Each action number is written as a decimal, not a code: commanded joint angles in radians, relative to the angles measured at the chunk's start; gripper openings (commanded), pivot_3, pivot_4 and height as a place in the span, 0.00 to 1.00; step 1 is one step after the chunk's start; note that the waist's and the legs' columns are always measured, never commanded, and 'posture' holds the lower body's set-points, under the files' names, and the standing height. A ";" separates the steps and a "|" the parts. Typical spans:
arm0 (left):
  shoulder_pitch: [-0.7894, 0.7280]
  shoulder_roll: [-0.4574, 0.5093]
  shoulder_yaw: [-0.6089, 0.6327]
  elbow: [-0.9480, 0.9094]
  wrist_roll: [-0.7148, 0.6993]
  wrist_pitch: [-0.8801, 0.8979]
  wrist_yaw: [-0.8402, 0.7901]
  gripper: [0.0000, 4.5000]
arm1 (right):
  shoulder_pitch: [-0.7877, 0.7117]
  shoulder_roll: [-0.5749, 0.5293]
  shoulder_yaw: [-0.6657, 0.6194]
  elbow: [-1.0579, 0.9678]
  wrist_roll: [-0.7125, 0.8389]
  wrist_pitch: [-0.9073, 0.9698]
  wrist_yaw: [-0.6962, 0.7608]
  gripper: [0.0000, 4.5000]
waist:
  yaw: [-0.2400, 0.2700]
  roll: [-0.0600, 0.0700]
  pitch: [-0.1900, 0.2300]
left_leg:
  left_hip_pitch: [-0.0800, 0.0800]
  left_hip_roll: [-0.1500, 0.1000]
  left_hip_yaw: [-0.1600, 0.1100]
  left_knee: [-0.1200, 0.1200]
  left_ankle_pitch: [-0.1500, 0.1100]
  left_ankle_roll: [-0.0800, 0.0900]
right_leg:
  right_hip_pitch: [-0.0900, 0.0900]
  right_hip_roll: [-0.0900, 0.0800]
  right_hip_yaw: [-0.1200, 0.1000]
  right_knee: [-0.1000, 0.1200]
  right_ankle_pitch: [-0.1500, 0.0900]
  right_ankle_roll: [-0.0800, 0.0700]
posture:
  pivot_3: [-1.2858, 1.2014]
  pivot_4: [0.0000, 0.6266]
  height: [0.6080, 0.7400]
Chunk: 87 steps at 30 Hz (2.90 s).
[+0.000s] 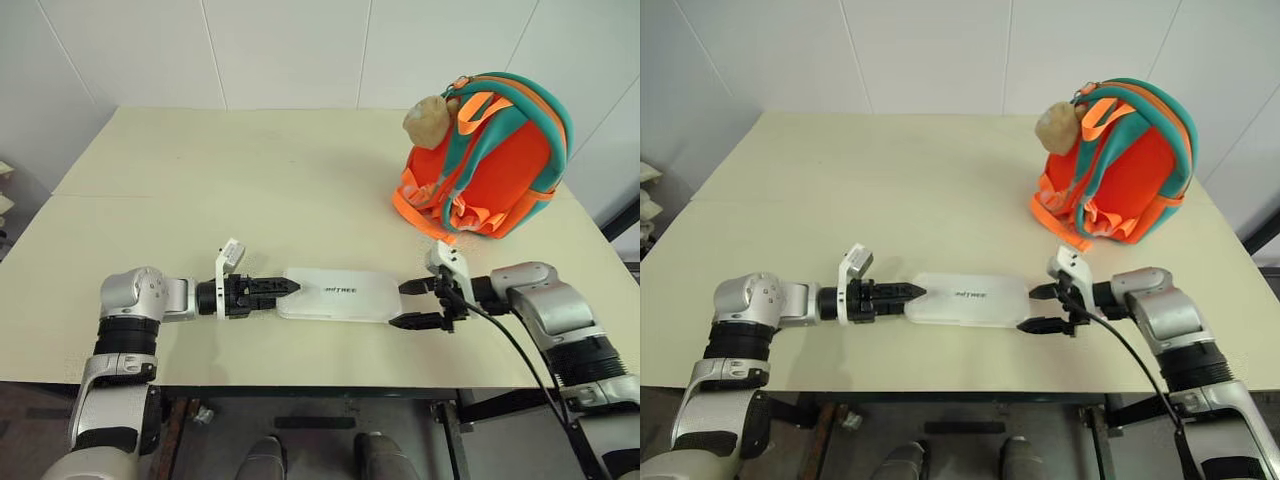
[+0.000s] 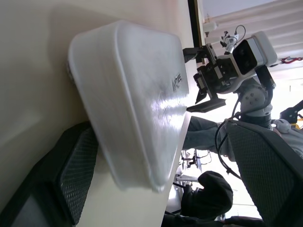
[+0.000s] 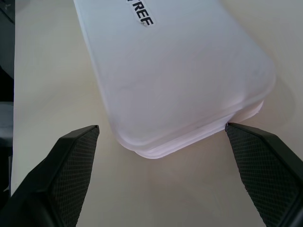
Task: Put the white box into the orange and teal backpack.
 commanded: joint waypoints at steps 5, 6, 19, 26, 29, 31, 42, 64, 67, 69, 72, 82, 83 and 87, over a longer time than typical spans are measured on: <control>-0.028 -0.058 0.001 0.056 -0.012 0.043 0.028 0.99 | -0.006 0.007 -0.016 -0.021 -0.005 -0.056 -0.020 1.00 | -0.003 0.000 0.000 | 0.000 0.000 0.000 0.000 0.000 0.000 | 0.000 0.000 0.000 -0.001 0.000 0.001 | 0.52 0.24 1.00; -0.027 -0.058 -0.003 0.058 -0.011 0.044 0.025 0.99 | 0.000 0.002 -0.017 -0.018 -0.009 -0.062 -0.025 1.00 | -0.003 0.000 0.000 | 0.000 0.000 0.000 0.000 0.000 0.000 | 0.000 0.000 0.000 -0.001 0.000 0.001 | 0.52 0.24 1.00; -0.055 -0.049 -0.031 0.113 -0.019 0.025 -0.037 0.68 | 0.112 -0.052 -0.060 -0.080 -0.010 -0.096 -0.053 1.00 | -0.003 0.000 0.000 | 0.000 0.000 0.000 -0.001 -0.001 0.000 | 0.000 0.000 0.000 -0.002 0.000 0.001 | 0.52 0.24 1.00; -0.038 -0.067 -0.027 0.072 -0.052 0.056 -0.052 0.30 | 0.150 -0.050 -0.078 -0.125 0.008 -0.092 -0.064 1.00 | -0.002 0.000 0.000 | 0.000 0.000 0.000 -0.001 -0.001 0.000 | 0.001 0.000 0.000 -0.003 0.000 0.001 | 0.52 0.24 1.00; 0.037 -0.060 -0.019 -0.076 -0.081 -0.058 -0.113 0.30 | 0.174 -0.050 -0.122 -0.158 0.038 -0.082 -0.082 1.00 | -0.002 0.000 0.000 | 0.000 0.000 0.000 -0.001 -0.001 0.000 | 0.000 0.000 0.000 -0.003 0.000 0.001 | 0.52 0.24 1.00; 0.076 -0.054 0.006 -0.158 -0.110 -0.103 -0.140 0.30 | 0.180 -0.059 -0.145 -0.158 0.041 -0.085 -0.101 1.00 | -0.003 0.000 0.000 | -0.001 0.001 0.000 -0.002 -0.001 -0.001 | 0.000 0.000 0.000 -0.004 0.000 0.000 | 0.52 0.24 1.00; 0.183 0.160 0.139 -0.199 -0.086 -0.376 -0.193 0.30 | -0.222 -0.079 -0.283 0.331 -0.057 -0.228 -0.359 1.00 | -0.015 0.002 0.001 | 0.000 0.002 0.003 -0.002 0.000 0.000 | -0.001 0.000 0.002 -0.005 -0.002 -0.006 | 0.52 0.24 1.00; 0.370 0.119 0.313 -0.434 -0.236 -0.380 0.011 0.30 | -0.696 0.219 -0.323 1.038 -0.171 -0.675 -0.645 0.66 | -0.029 0.001 0.001 | -0.006 0.002 0.004 -0.018 0.004 -0.008 | -0.016 0.000 0.003 -0.001 -0.003 -0.005 | 0.52 0.24 1.00; 0.372 0.119 0.321 -0.431 -0.241 -0.389 0.026 0.30 | -0.693 0.230 -0.342 1.031 -0.151 -0.702 -0.569 0.43 | -0.034 0.001 0.001 | -0.005 0.002 0.004 -0.018 0.004 -0.007 | -0.016 0.000 0.003 0.001 -0.003 -0.005 | 0.52 0.24 1.00; 0.376 0.122 0.324 -0.427 -0.242 -0.396 0.030 0.30 | -0.686 0.241 -0.367 1.005 -0.112 -0.719 -0.474 0.27 | -0.038 0.001 0.001 | -0.004 0.002 0.004 -0.018 0.004 -0.007 | -0.016 0.000 0.003 0.002 -0.003 -0.005 | 0.52 0.24 1.00; 0.378 0.153 0.318 -0.410 -0.228 -0.414 0.009 0.30 | -0.657 0.261 -0.383 0.901 -0.028 -0.677 -0.246 0.05 | -0.047 0.002 0.001 | -0.003 0.003 0.004 -0.018 0.004 -0.007 | -0.016 0.001 0.003 0.003 -0.003 -0.005 | 0.52 0.24 1.00; 0.429 0.255 0.355 -0.316 -0.212 -0.473 -0.043 0.30 | -0.415 0.215 -0.283 -0.014 0.352 0.129 -0.041 0.00 | -0.057 0.002 0.001 | -0.004 0.004 0.004 -0.019 0.004 -0.007 | -0.018 0.001 0.003 0.008 -0.004 -0.006 | 0.52 0.24 1.00; 0.438 0.263 0.360 -0.314 -0.211 -0.475 -0.049 0.30 | -0.396 0.203 -0.288 -0.089 0.400 0.194 -0.048 0.00 | -0.056 0.002 0.001 | -0.005 0.004 0.003 -0.019 0.004 -0.006 | -0.019 0.001 0.003 0.008 -0.005 -0.006 | 0.52 0.24 1.00; 0.479 0.283 0.392 -0.311 -0.216 -0.476 -0.047 0.30 | -0.343 0.144 -0.330 -0.324 0.599 0.412 -0.086 0.00 | -0.049 0.002 0.001 | -0.005 0.004 0.003 -0.019 0.002 -0.005 | -0.018 0.001 0.002 0.003 -0.005 -0.007 | 0.52 0.24 1.00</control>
